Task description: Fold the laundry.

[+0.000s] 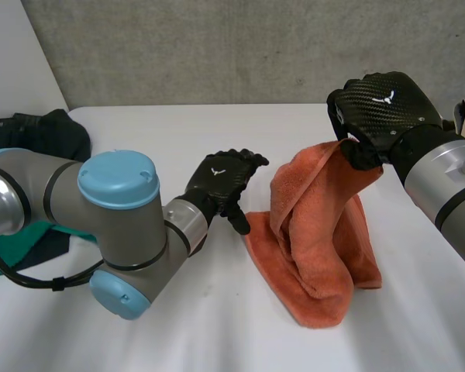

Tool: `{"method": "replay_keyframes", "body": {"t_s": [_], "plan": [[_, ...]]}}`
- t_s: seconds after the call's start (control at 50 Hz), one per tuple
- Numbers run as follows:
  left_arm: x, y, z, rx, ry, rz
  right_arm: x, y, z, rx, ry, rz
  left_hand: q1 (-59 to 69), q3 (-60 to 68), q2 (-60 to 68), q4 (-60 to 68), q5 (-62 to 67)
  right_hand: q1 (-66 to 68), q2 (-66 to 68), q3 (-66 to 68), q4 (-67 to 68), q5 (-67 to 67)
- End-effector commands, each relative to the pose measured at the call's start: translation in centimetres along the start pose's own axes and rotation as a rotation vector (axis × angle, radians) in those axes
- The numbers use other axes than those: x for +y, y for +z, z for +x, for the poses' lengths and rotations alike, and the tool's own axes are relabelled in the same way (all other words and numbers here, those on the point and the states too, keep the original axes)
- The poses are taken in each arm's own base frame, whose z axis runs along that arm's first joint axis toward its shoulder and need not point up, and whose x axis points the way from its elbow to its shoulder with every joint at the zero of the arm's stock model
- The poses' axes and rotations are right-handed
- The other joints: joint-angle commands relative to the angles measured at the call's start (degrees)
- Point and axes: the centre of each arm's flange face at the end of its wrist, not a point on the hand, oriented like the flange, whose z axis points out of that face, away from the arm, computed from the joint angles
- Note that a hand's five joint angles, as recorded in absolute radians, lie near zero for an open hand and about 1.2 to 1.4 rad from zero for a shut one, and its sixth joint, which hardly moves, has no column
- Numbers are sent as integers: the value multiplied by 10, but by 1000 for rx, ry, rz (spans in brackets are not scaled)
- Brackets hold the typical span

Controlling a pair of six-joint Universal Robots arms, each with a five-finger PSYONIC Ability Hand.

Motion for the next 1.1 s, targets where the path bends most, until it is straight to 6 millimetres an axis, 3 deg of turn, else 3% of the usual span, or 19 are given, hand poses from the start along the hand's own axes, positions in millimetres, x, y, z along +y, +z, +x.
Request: {"method": "replay_keyframes", "body": {"t_s": [0.02, 0.18, 0.24, 0.32, 0.42, 0.54, 0.6, 0.64, 0.68, 0.74, 0.78, 0.84, 0.88, 0.96, 1.04, 1.1], "plan": [[-4, 12, -16, -60, 7, 47, -28, -5, 4, -4, -19, 93, -22, -27, -24, -24, -21, 153, 123, 119, 114, 138], [-7, 40, -34, -101, 64, 83, -87, -44, 4, -33, -48, 275, -27, -32, -29, -29, -26, 153, 123, 119, 114, 138], [-5, 45, -32, -73, 61, 61, -95, -53, 5, -42, -49, 292, -35, -41, -38, -38, -34, 153, 123, 119, 114, 138], [1, 46, -16, 31, 37, 9, -104, -64, 6, -41, -53, 319, -35, -41, -38, -38, -35, 153, 123, 119, 114, 138], [14, 37, 23, 206, 2, -57, -112, -73, 7, -41, -51, 349, -30, -36, -33, -33, -29, 153, 123, 119, 114, 138], [19, 34, 45, 244, -24, -60, -109, -77, 3, -73, -15, 338, 36, 30, 33, 33, 36, 153, 123, 119, 114, 138], [17, 37, 49, 218, -52, -38, -102, -79, -3, -110, 14, 308, 230, 224, 227, 227, 231, 153, 123, 119, 114, 138], [12, 39, 49, 196, -72, -21, -93, -76, -5, -118, 32, 282, 644, 639, 642, 642, 645, 153, 123, 119, 114, 138], [7, 39, 47, 172, -76, -7, -89, -73, -4, -112, 39, 273, 665, 659, 662, 662, 665, 153, 123, 119, 114, 138], [-17, 42, 25, 44, -52, 62, -73, -53, 6, -72, 40, 241, 665, 659, 662, 662, 665, 153, 123, 119, 114, 138], [-46, 43, 3, -63, -16, 149, -62, -32, 18, -27, 31, 222, 665, 659, 662, 662, 665, 153, 123, 119, 114, 138], [-98, 40, -21, -173, 23, 311, -62, -6, 41, 53, 16, 257, 665, 659, 662, 662, 665, 153, 123, 119, 114, 138], [-134, 32, -30, -204, 43, 425, -68, 8, 55, 109, 15, 294, 665, 659, 662, 662, 665, 153, 123, 119, 114, 138], [-190, 11, -35, -244, 57, 599, -98, 38, 84, 245, 67, 452, 665, 659, 662, 662, 665, 153, 123, 119, 114, 138], [-222, -13, -40, -320, 65, 694, -122, 53, 88, 270, 112, 593, 665, 659, 662, 662, 665, 153, 123, 119, 114, 138], [-227, -26, -42, -374, 78, 699, -128, 58, 87, 263, 111, 642, 665, 659, 662, 662, 665, 153, 123, 119, 114, 138]]}}
